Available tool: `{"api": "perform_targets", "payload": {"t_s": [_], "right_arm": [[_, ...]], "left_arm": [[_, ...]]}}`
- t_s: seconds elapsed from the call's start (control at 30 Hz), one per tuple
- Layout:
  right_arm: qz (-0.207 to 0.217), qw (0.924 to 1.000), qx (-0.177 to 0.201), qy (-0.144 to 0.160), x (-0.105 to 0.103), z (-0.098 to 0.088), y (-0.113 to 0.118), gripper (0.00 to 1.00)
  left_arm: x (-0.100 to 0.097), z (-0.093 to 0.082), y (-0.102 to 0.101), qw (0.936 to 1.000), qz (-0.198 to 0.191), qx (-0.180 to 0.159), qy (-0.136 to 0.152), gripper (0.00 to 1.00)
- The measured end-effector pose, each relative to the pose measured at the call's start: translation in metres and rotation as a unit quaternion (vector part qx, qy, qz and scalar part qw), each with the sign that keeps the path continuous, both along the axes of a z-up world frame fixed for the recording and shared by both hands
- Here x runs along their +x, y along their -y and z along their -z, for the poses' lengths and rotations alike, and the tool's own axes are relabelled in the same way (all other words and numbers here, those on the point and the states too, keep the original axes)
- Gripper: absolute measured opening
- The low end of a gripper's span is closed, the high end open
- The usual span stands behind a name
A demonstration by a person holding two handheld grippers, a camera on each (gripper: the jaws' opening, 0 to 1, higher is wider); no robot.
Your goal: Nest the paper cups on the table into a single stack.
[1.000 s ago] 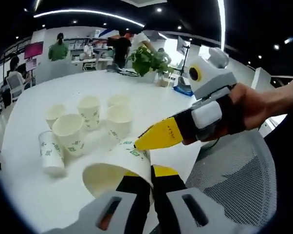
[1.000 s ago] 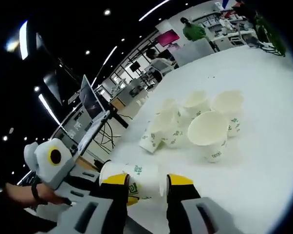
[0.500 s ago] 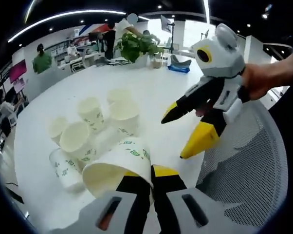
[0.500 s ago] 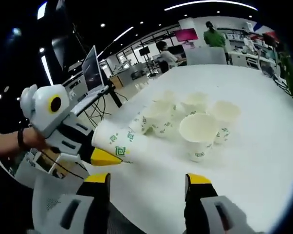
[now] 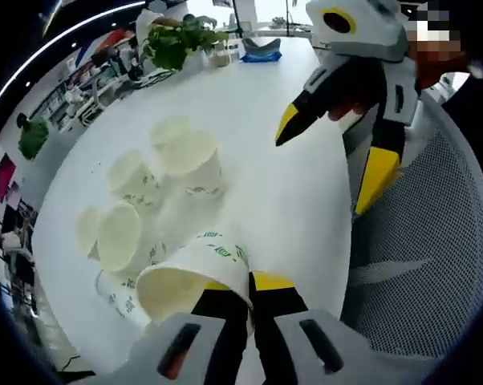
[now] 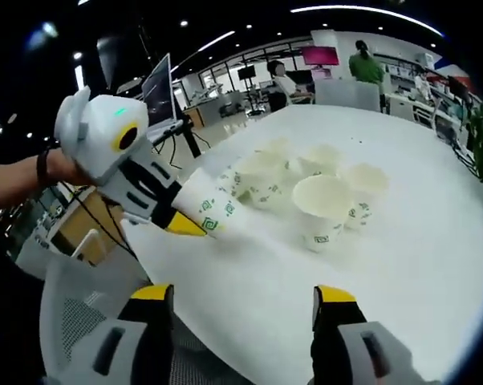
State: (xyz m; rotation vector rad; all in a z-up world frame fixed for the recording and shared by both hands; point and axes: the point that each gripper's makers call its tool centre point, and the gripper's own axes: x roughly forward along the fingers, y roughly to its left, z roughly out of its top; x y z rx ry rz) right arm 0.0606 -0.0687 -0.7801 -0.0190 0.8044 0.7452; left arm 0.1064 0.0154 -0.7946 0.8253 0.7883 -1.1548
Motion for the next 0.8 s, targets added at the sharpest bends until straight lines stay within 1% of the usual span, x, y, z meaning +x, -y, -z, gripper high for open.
{"api": "perform_targets", "payload": {"t_s": [0.07,0.2,0.33,0.43,0.5,0.53,0.63,0.7,0.8], "right_arm": [[-0.002,1.0000,-0.006,0.001,0.000,0.002,0.001,0.71],[-0.005,0.9999,-0.015,0.003,-0.004,0.002,0.003,0.71],[-0.001,0.9999,-0.015,0.000,-0.004,0.004,0.007,0.72],[0.002,0.9999,-0.015,-0.001,-0.007,0.004,0.009,0.72],[0.004,0.9999,-0.015,-0.002,-0.007,0.006,0.013,0.72],[0.005,0.9999,-0.015,-0.003,-0.009,0.005,0.012,0.72],[0.006,0.9998,-0.018,-0.005,-0.008,0.007,0.015,0.71],[0.005,0.9998,-0.020,-0.005,-0.009,0.007,0.015,0.71],[0.006,0.9997,-0.022,-0.005,-0.009,0.008,0.016,0.71]], "left_arm": [[-0.001,0.002,0.001,0.9998,0.013,0.014,-0.003,0.00],[0.000,0.001,0.006,0.9991,0.029,0.030,-0.006,0.00],[0.005,0.003,0.008,0.9965,0.056,0.063,-0.002,0.00],[0.007,0.004,0.012,0.9950,0.067,0.075,-0.003,0.00],[0.009,0.006,0.014,0.9936,0.075,0.084,-0.003,0.00],[0.014,0.009,0.015,0.9926,0.080,0.091,-0.003,0.00],[0.011,0.010,0.014,0.9898,0.094,0.107,-0.001,0.00],[0.014,0.010,0.014,0.9866,0.108,0.122,0.007,0.00],[0.014,0.010,0.016,0.9839,0.119,0.133,0.007,0.00]]}}
